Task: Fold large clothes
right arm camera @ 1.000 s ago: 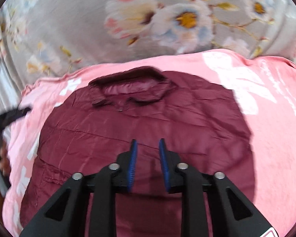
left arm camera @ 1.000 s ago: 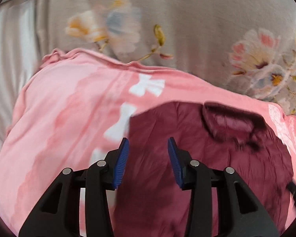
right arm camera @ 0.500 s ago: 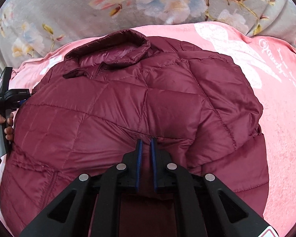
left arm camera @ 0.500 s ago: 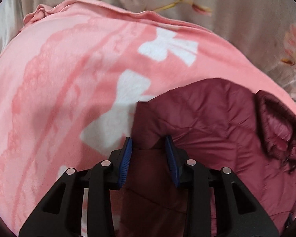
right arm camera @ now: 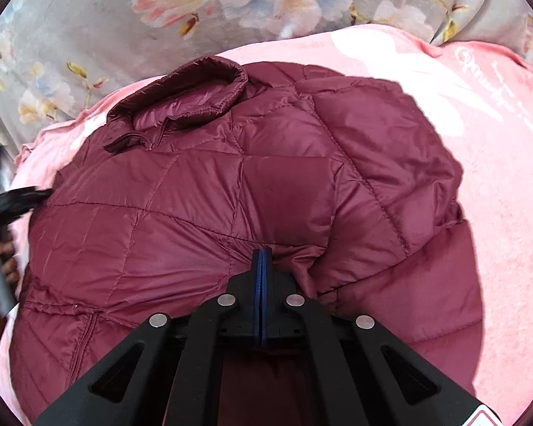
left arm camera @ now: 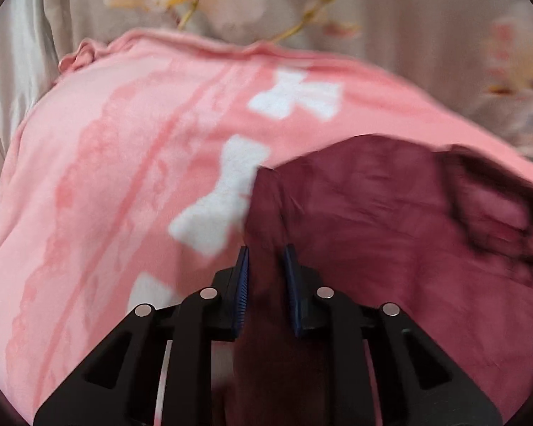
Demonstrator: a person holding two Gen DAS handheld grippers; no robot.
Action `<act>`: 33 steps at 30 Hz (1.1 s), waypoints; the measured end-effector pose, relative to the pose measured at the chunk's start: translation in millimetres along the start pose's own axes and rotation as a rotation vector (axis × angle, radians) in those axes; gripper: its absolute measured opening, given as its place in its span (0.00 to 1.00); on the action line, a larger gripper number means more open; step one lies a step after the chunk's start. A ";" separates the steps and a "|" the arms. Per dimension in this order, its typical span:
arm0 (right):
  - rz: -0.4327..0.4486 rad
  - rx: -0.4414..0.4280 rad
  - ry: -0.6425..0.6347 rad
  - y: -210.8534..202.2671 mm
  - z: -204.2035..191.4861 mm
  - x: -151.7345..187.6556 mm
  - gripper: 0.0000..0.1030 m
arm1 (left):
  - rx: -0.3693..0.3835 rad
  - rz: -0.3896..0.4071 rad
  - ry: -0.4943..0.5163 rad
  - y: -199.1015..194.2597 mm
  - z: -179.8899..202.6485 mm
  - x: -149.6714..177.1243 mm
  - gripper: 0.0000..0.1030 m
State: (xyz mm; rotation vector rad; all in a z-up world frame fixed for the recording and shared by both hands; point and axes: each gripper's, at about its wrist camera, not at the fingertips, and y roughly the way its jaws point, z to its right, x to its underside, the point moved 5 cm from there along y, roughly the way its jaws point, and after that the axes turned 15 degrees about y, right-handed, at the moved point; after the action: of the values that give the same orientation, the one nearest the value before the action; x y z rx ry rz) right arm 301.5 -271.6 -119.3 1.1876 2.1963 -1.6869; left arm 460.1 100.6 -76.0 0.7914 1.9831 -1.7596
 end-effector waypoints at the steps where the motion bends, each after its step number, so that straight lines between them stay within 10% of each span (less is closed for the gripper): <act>1: 0.011 -0.026 0.005 -8.6 -3.5 -0.4 0.03 | 0.025 0.028 0.029 -20.0 8.2 4.4 0.18; 10: -0.028 -0.097 -0.186 -9.0 -89.1 38.1 0.03 | 0.203 0.026 0.228 -65.1 103.9 58.6 0.20; 26: -0.139 -0.152 -0.152 11.3 -75.0 35.4 0.04 | 0.211 -0.005 0.219 -50.8 102.8 75.1 0.20; 31: -0.093 -0.288 0.034 -1.4 -65.0 -42.2 0.47 | 0.442 0.066 0.035 -74.4 96.6 20.3 0.67; 33: -0.127 -0.319 0.135 16.1 -62.0 -69.6 0.47 | 0.473 0.096 -0.025 -73.1 99.9 -12.3 0.72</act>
State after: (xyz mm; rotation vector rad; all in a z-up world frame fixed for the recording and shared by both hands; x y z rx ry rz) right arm 380.9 -251.9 -71.7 1.1267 2.5495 -1.2592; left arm 414.7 -4.3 -26.7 0.9814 1.4967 -2.1972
